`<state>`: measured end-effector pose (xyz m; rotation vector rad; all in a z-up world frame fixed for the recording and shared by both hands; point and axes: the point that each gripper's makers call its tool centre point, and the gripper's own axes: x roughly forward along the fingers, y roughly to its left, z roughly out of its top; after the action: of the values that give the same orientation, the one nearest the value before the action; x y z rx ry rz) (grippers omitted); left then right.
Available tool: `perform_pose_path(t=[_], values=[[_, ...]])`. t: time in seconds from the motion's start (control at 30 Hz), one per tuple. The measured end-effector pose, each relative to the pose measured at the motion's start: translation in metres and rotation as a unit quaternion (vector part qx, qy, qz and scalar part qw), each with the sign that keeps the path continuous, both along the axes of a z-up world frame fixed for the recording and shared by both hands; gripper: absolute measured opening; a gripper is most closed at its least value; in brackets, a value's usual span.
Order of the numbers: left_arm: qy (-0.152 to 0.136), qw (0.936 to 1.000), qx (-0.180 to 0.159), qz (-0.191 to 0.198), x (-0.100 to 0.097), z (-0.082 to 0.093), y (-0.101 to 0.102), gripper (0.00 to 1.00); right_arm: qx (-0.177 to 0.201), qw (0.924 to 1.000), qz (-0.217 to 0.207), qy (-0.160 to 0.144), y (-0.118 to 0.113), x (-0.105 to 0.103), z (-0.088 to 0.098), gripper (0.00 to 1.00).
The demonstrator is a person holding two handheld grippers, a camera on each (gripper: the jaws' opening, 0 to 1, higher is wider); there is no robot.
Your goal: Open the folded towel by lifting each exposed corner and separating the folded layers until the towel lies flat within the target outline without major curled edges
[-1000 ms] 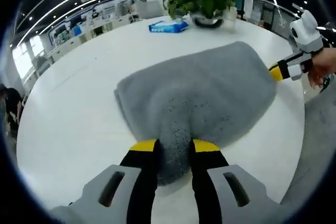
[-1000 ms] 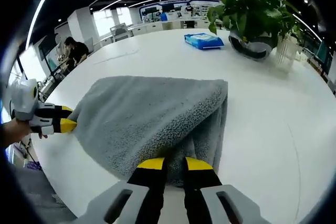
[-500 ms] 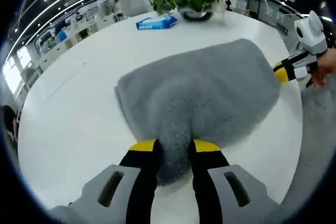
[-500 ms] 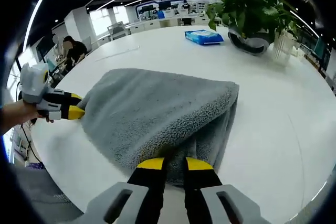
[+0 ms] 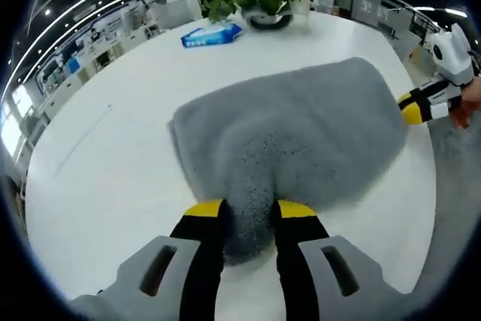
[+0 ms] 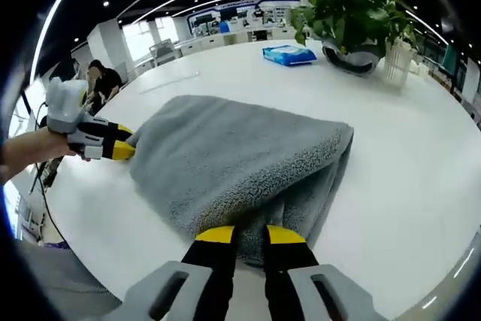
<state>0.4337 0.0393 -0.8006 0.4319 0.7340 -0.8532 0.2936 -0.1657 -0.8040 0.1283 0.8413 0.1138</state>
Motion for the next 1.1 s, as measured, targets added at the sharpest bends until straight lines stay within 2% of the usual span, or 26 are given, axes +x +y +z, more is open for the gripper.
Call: perform_pose_path(t=[0.23,0.4,0.73,1.1], values=[[0.001,0.9997,0.004,-0.024,0.014,0.0,-0.004,0.24,0.006,1.0,0.002,-0.006,0.012,-0.006,0.001,0.11],[0.0,0.9996,0.008,-0.027,0.027,0.0,-0.008,0.24,0.03,0.9995,-0.003,-0.008,0.021,-0.011,0.001,0.11],[-0.009,0.9991,0.015,-0.038,0.045,0.0,-0.016,0.23,0.031,0.9993,0.021,-0.004,0.043,-0.017,0.002,0.12],[-0.012,0.999,0.012,-0.042,0.063,0.0,-0.025,0.23,0.011,0.9981,0.06,0.0,0.059,-0.02,0.001,0.13]])
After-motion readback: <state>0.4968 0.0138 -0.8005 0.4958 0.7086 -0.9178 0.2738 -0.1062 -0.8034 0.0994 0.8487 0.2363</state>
